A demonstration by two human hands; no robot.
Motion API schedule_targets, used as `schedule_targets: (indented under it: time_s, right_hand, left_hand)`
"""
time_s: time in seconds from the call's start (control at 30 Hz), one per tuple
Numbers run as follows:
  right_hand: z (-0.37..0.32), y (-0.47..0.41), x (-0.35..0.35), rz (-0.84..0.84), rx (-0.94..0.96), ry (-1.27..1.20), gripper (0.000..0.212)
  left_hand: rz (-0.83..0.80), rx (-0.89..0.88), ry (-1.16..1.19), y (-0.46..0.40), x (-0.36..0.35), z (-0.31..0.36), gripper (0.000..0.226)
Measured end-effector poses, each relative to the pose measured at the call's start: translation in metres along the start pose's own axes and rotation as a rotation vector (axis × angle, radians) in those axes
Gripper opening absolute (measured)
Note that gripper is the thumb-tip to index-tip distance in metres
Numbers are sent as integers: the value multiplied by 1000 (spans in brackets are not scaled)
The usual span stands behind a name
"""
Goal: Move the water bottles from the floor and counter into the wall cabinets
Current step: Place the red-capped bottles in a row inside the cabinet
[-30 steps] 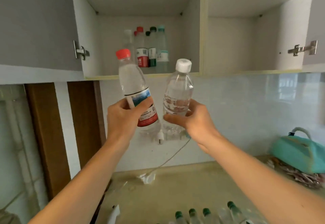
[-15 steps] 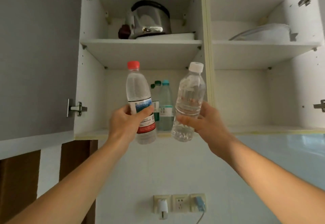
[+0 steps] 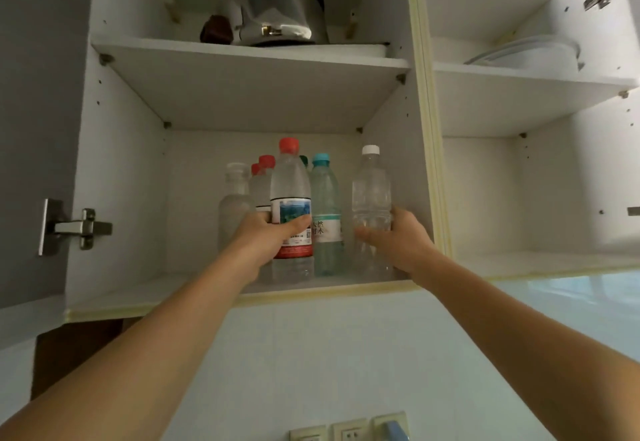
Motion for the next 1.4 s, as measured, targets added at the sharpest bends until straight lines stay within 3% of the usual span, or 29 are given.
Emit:
schedule_targets:
  time_s: [0.1, 0.2, 0.3, 0.53, 0.73, 1.03, 1.17, 1.27, 1.4]
  right_hand:
    - [4, -3, -5, 96, 25, 270, 51]
    - [3, 5, -12, 204, 118, 533, 84]
    - [5, 17, -19, 199, 314, 815, 113]
    - [-7, 14, -15, 156, 539, 1210, 98]
    - [-6, 12, -7, 116, 591, 1286, 91]
    - [-4, 10, 2, 73, 580, 1380, 85]
    - [-5, 13, 1, 52, 580, 1332, 80]
    - [-10, 15, -3, 35, 638, 1192, 66]
    - [-20, 19, -21, -56, 792, 812, 51]
  left_hand:
    - [-18, -30, 10, -9, -7, -4, 30]
    - [-30, -54, 5, -14, -17, -2, 26]
    - [-20, -90, -39, -18, -27, 2, 31]
    - [-23, -144, -109, -26, -45, 6, 29]
    - [-38, -165, -127, -24, -63, 16, 45]
    - [-41, -191, -154, -20, -69, 21, 38]
    - [37, -233, -316, -10, -66, 25, 39]
    - [196, -272, -332, 1, -52, 22, 65]
    - [639, -419, -318, 13, 7, 19, 75]
Point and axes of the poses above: each hand's wrist, its own y-axis away from the middle knuckle, its own x-axis out of the back of the hand, z = x × y, the point moved 3 cm from there along -y, towards the middle knuckle, and after that the axes turned 13 degrees about -y, right-handed, at the moved point
